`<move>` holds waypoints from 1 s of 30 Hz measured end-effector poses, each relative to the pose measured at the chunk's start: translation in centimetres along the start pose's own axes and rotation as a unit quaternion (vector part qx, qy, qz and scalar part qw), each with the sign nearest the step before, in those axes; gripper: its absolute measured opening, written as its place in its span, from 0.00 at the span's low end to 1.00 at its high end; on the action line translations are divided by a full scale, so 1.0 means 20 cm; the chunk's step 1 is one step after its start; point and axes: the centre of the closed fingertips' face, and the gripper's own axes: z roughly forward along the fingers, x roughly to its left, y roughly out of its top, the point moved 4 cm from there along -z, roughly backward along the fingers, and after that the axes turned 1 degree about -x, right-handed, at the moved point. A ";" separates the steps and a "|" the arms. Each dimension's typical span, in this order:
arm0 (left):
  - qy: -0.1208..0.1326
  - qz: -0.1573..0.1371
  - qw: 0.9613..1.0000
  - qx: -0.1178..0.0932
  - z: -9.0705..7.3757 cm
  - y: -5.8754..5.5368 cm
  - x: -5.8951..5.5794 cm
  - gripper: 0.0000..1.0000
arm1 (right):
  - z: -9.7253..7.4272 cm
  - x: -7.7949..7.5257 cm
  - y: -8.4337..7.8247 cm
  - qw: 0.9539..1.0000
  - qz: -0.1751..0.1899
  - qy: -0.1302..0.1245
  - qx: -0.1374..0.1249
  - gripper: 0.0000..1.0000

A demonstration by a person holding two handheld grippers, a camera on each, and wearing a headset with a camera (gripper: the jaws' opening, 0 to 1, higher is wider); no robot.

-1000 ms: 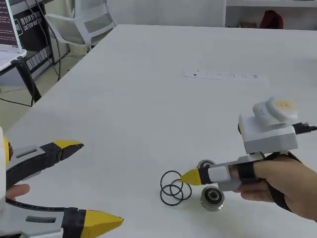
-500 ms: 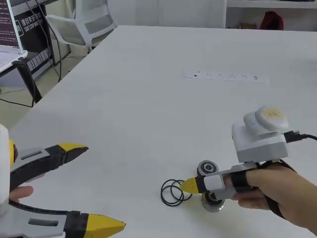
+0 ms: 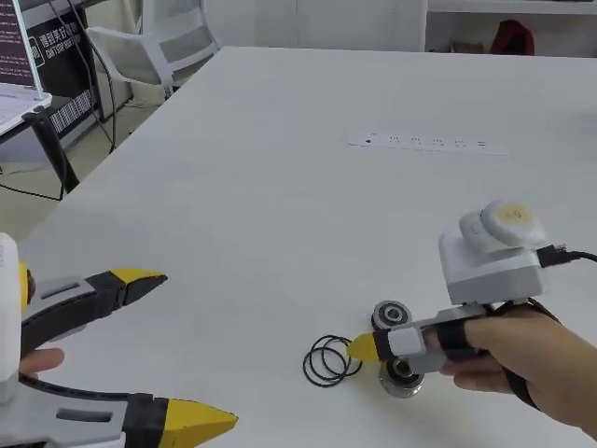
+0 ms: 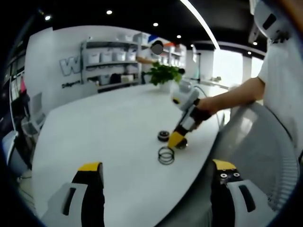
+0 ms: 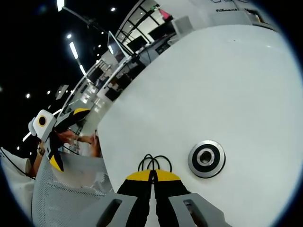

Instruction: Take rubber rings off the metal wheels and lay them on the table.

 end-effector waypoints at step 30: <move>0.004 -0.004 1.000 0.005 0.01 -0.02 0.00 0.93 | 0.01 -0.02 0.01 0.995 -0.096 -0.030 0.026 0.10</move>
